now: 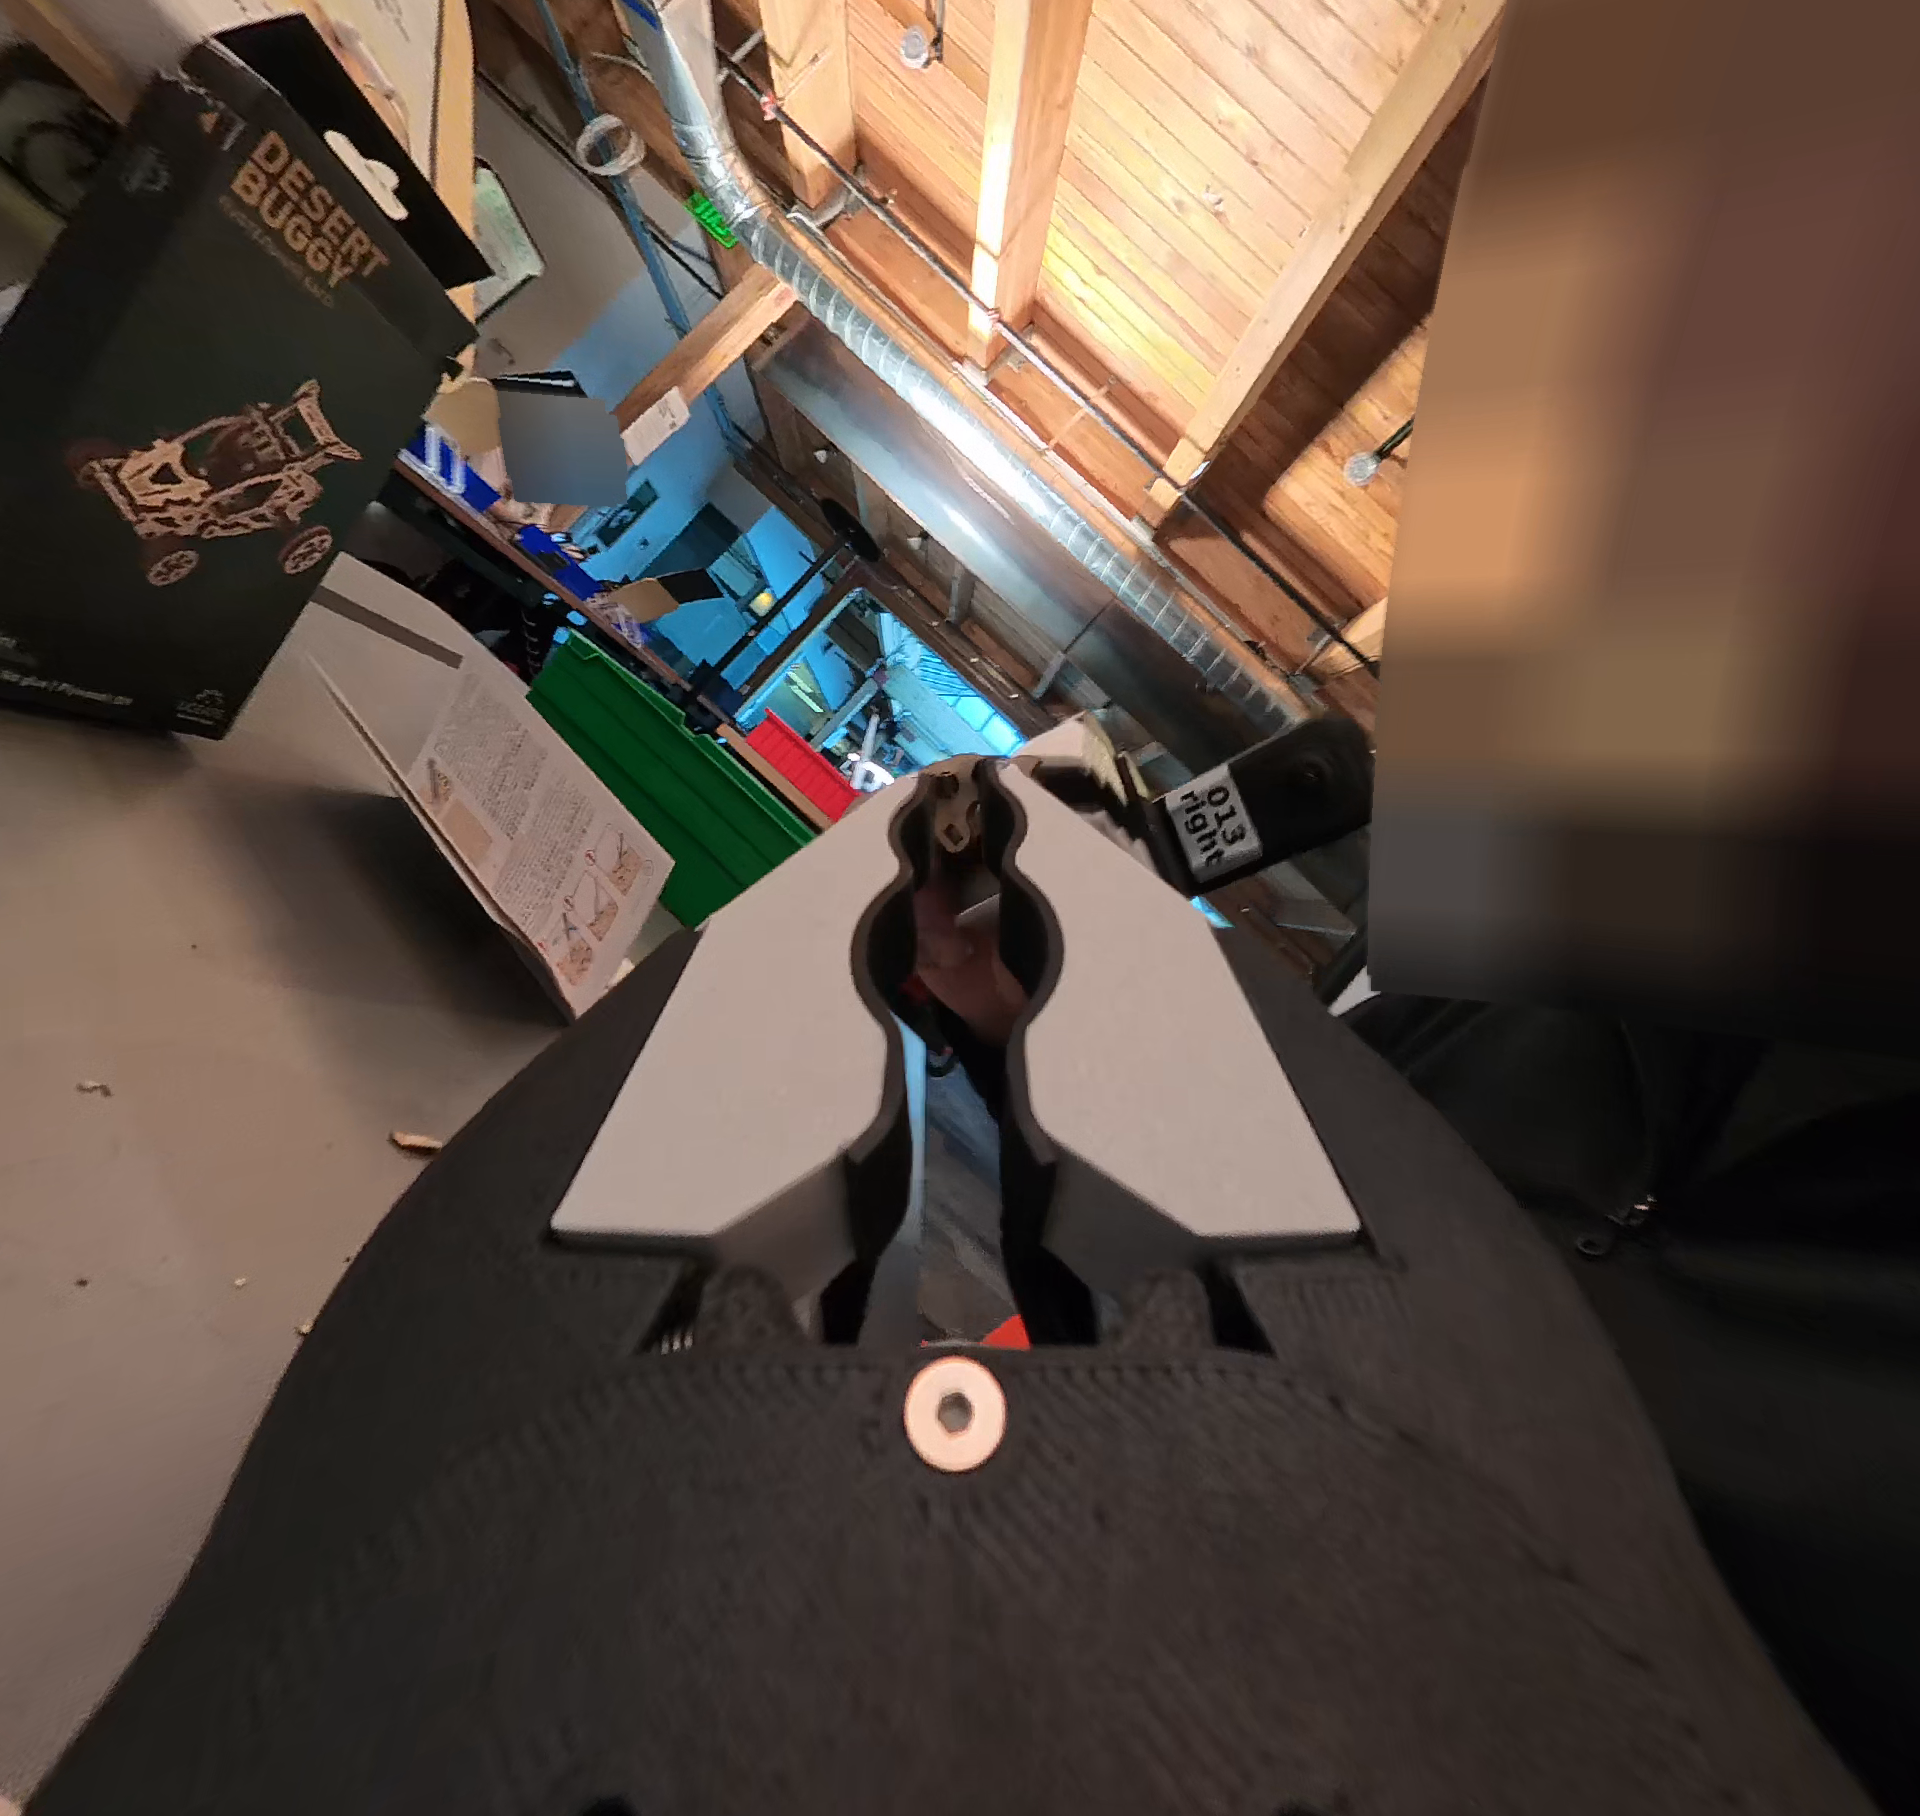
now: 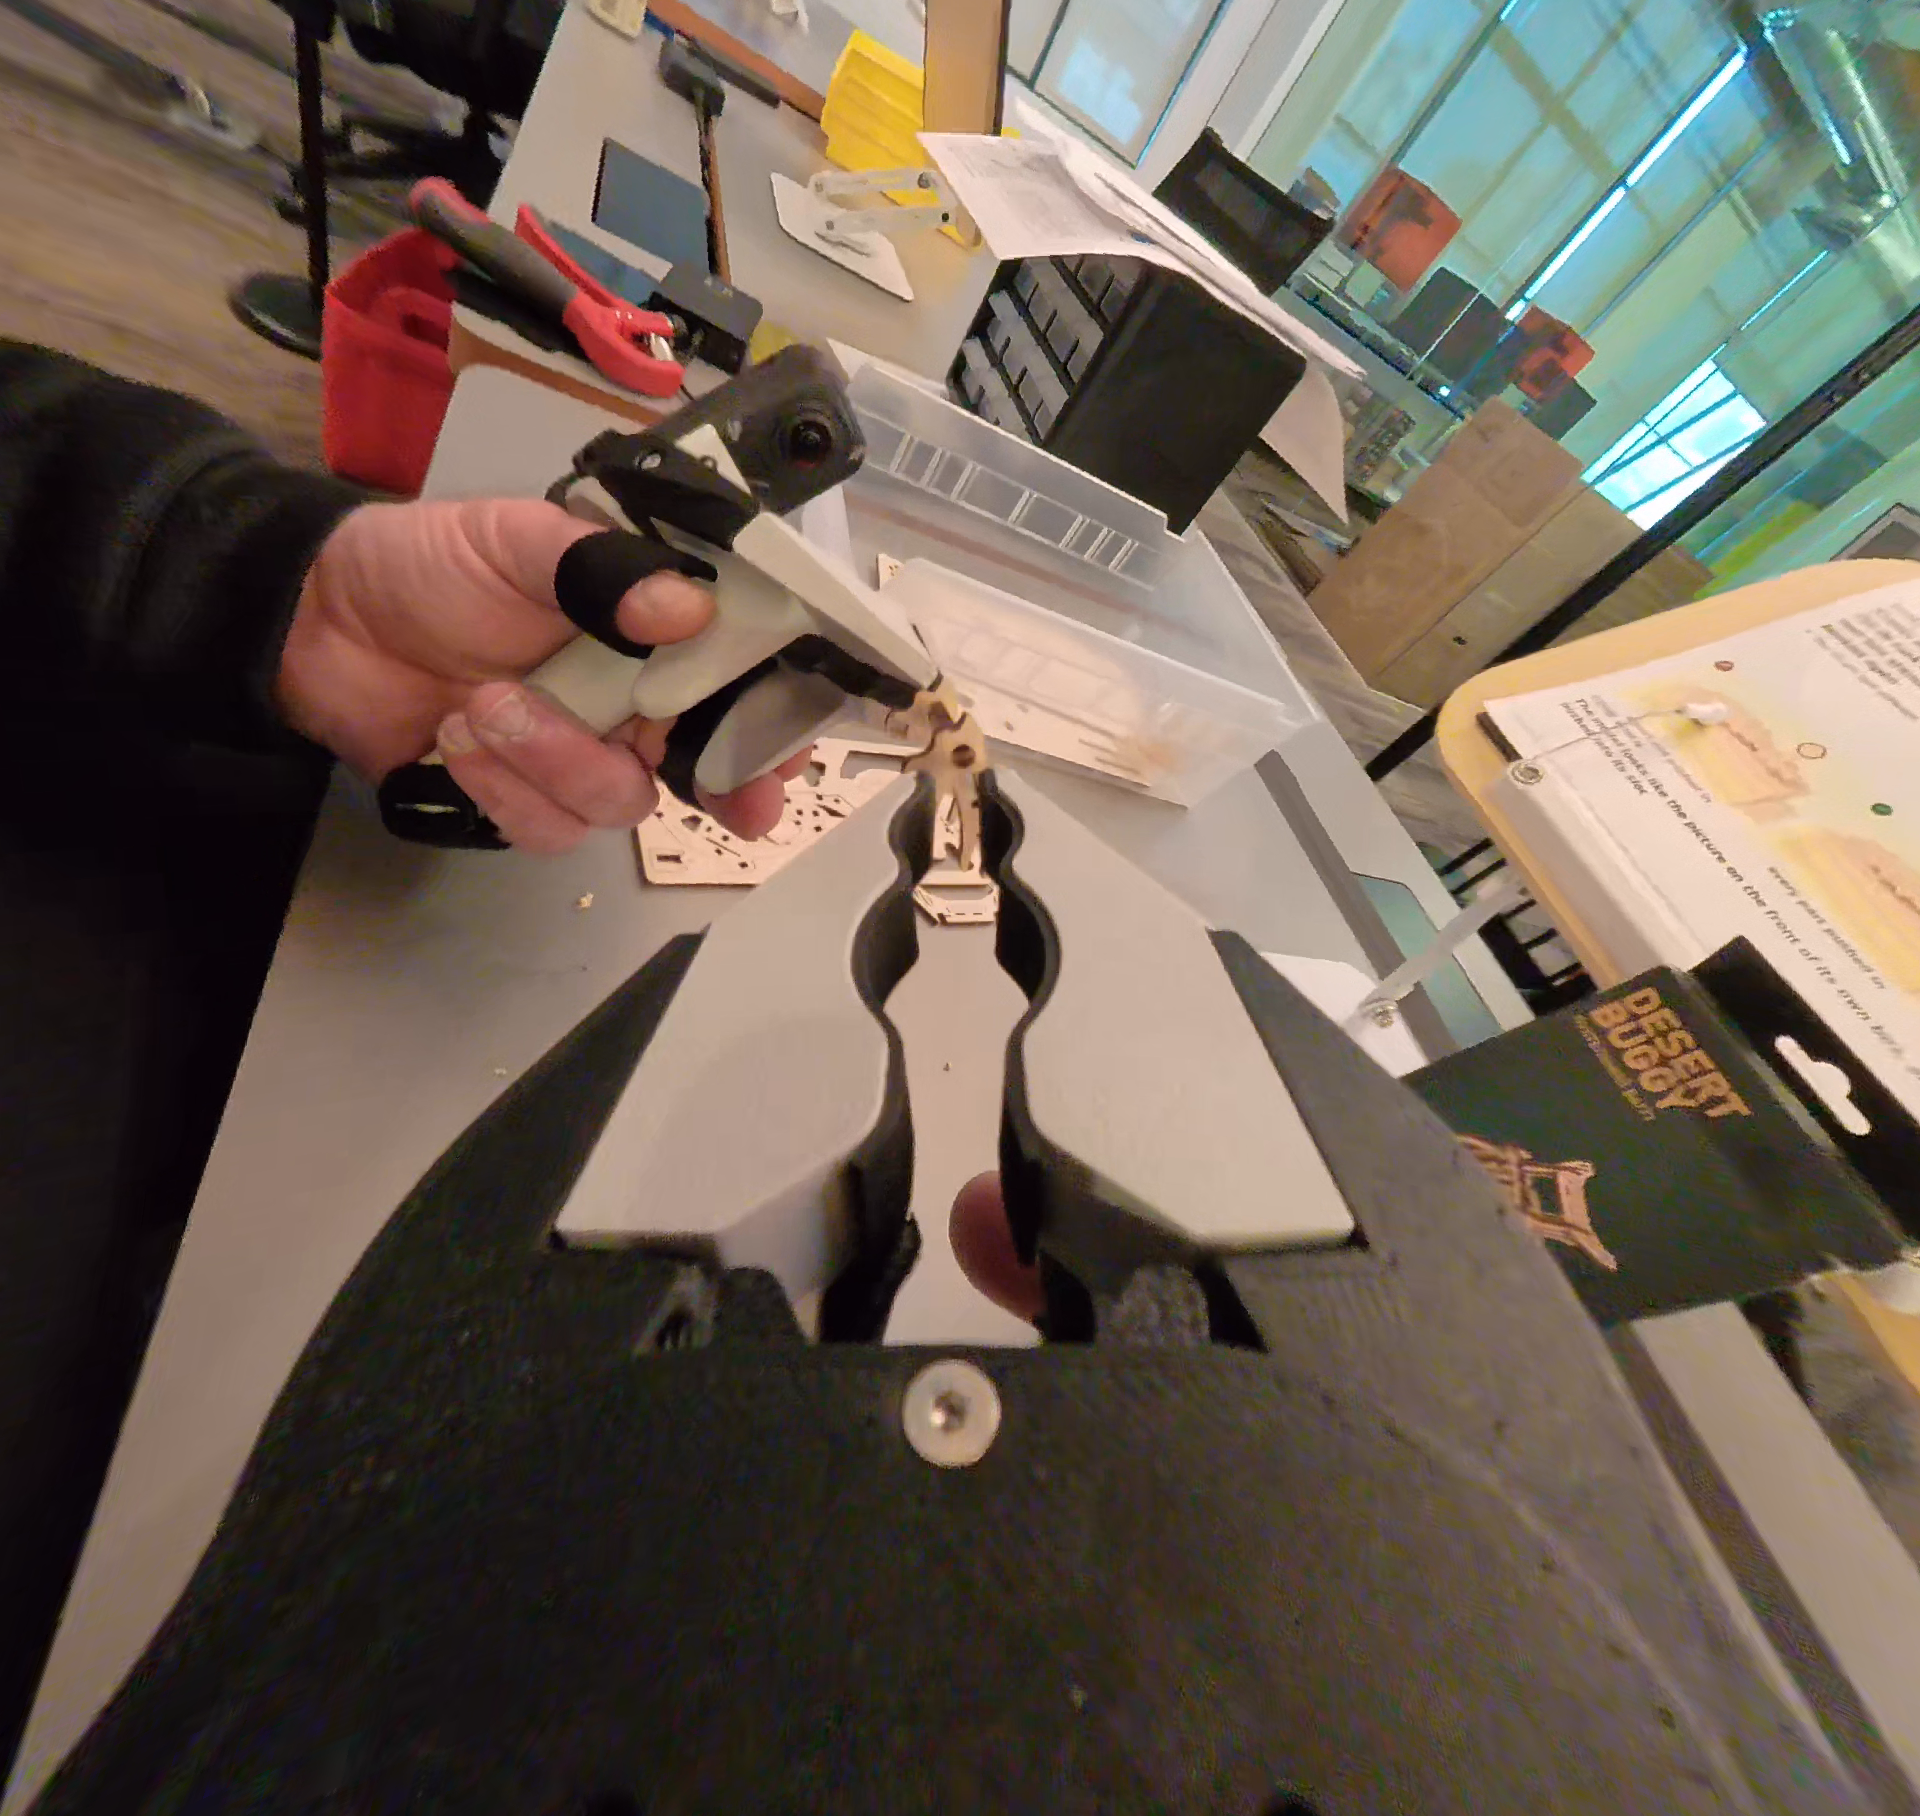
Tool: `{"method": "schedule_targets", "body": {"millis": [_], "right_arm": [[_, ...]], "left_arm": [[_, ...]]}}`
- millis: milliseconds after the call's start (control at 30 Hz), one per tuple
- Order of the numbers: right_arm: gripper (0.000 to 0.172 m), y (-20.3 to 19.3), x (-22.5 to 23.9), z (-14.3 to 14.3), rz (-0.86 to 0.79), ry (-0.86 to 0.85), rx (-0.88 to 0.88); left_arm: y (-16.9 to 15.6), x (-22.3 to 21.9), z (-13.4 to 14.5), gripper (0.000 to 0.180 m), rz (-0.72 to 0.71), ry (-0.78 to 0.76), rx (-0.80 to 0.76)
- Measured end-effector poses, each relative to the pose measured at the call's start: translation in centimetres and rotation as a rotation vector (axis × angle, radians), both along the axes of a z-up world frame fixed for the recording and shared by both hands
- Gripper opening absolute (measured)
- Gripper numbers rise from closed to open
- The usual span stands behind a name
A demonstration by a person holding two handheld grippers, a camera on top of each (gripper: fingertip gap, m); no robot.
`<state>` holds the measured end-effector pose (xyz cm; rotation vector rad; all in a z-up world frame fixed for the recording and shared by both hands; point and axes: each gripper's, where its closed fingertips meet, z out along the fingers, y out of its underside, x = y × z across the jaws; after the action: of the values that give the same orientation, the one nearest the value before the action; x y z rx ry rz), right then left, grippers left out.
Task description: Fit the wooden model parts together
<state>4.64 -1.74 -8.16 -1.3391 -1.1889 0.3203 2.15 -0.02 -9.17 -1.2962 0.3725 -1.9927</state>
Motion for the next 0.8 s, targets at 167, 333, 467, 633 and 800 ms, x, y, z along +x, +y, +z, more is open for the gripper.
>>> {"method": "schedule_targets", "body": {"millis": [167,333,467,633,800], "right_arm": [[0.006,0.2,0.0,0.1,0.016,0.038,-0.057],[0.002,0.1,0.0,0.0,0.028,0.057,-0.085],[0.002,-0.1,0.2,0.1,0.034,0.061,-0.098],[0.001,-0.4,0.3,-0.3,0.037,0.043,-0.114],[0.001,-0.3,0.3,-0.9,0.022,0.02,-0.119]], "left_arm": [[-0.4,0.5,0.3,0.005,-0.002,0.013,0.022],[-0.6,0.6,0.4,0.006,0.019,0.036,0.051],[-0.8,0.8,0.4,0.006,0.04,0.08,0.099],[-0.9,0.8,0.4,0.006,0.078,0.126,0.153],[-0.9,0.8,0.3,0.006,0.126,0.178,0.211]]}}
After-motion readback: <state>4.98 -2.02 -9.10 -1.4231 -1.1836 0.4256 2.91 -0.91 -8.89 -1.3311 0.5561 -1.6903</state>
